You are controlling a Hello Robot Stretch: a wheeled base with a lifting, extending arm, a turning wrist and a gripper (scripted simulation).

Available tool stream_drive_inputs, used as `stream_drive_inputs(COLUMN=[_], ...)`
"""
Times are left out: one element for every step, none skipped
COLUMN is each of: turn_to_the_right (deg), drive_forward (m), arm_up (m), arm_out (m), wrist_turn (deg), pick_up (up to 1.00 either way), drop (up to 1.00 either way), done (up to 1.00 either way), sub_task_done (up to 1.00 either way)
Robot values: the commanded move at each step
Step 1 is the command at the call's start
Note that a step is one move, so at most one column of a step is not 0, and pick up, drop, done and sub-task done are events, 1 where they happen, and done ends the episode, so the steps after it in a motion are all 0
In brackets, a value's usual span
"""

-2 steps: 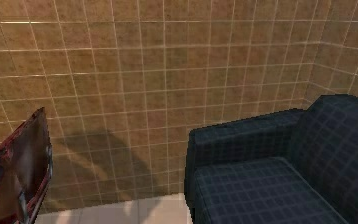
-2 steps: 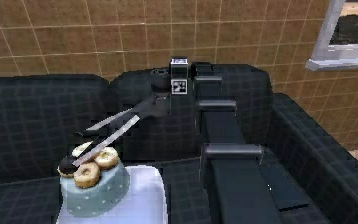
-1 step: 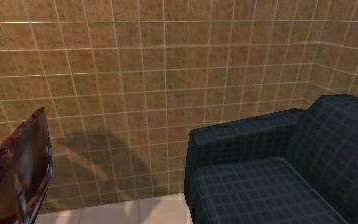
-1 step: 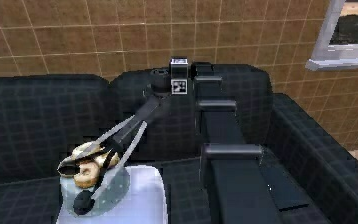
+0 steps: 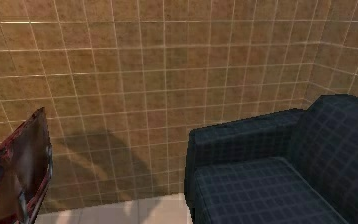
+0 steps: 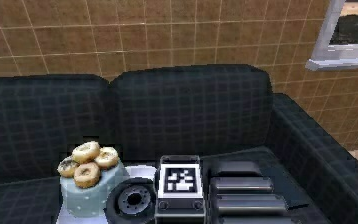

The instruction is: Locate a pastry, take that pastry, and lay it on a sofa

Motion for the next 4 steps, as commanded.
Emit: stream_drive_inputs(turn_to_the_right=[-21.0, 0.0, 0.0, 0.0], drive_forward=[0.0, 0.0, 0.0, 0.0], arm_up=[0.0, 0.0, 0.0, 0.0], arm_out=[0.0, 0.26, 0.0, 0.0], wrist_turn=[0.0, 0.0, 45.0, 45.0], pick_up=[0.0, 0.0, 0.0, 0.0], drop=[0.0, 0.0, 0.0, 0.0], done=[0.0, 0.0, 0.0, 0.0], sub_task_done=[0.0, 0.0, 0.0, 0.0])
